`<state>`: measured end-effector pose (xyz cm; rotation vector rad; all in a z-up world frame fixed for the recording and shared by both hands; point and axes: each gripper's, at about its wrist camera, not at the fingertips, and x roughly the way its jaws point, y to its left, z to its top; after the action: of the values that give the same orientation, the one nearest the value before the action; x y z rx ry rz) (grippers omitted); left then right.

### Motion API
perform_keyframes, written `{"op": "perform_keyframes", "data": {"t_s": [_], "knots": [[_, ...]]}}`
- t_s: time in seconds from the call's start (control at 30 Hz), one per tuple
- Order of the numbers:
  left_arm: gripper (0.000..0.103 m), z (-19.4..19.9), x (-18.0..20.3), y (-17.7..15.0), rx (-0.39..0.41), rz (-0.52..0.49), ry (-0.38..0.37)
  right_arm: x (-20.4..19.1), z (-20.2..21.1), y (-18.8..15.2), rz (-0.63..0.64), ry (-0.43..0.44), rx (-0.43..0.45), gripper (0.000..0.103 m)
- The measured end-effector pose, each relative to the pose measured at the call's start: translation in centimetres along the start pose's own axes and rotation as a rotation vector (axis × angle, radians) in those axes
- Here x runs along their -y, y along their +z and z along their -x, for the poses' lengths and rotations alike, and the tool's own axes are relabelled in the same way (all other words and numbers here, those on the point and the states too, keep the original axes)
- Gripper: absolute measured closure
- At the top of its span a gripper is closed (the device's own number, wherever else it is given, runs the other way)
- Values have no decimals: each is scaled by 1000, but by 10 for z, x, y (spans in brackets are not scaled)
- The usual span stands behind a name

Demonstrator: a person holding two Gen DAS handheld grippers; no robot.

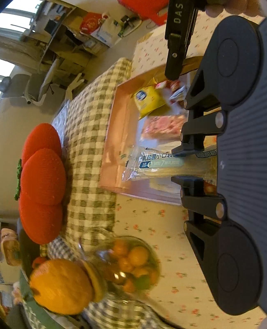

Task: Organize snacks
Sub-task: 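Carry the bread bag and gold bar over the silver box with both tools, then open both tools to release the two snacks into the box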

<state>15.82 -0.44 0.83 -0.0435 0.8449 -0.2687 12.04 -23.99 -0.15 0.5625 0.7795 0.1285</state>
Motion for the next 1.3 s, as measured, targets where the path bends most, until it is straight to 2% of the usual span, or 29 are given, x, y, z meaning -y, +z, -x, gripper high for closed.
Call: {"op": "perform_keyframes", "data": {"t_s": [0.17,0.37,0.53,0.83,0.9,0.97,1.03,1.1,1.3], "knots": [[85,-25,2,15,13,-27,43,11,-19,13,-43,3,7,75],[86,-49,1,27,16,-54,94,13,-38,23,-19,2,14,75],[87,-57,3,30,22,-100,122,17,-52,28,-21,8,15,75],[87,-62,4,33,43,-95,140,28,-63,29,-48,10,12,71],[82,-64,4,34,47,-93,139,28,-62,29,-53,23,12,70],[74,-63,4,34,51,-80,141,28,-61,29,-70,30,4,60],[73,-63,3,34,48,-70,138,24,-60,29,-62,33,2,57],[66,-62,4,33,44,-73,138,20,-58,29,-47,30,1,57],[56,-53,9,31,39,-86,121,16,-48,30,-52,25,3,46]]}}
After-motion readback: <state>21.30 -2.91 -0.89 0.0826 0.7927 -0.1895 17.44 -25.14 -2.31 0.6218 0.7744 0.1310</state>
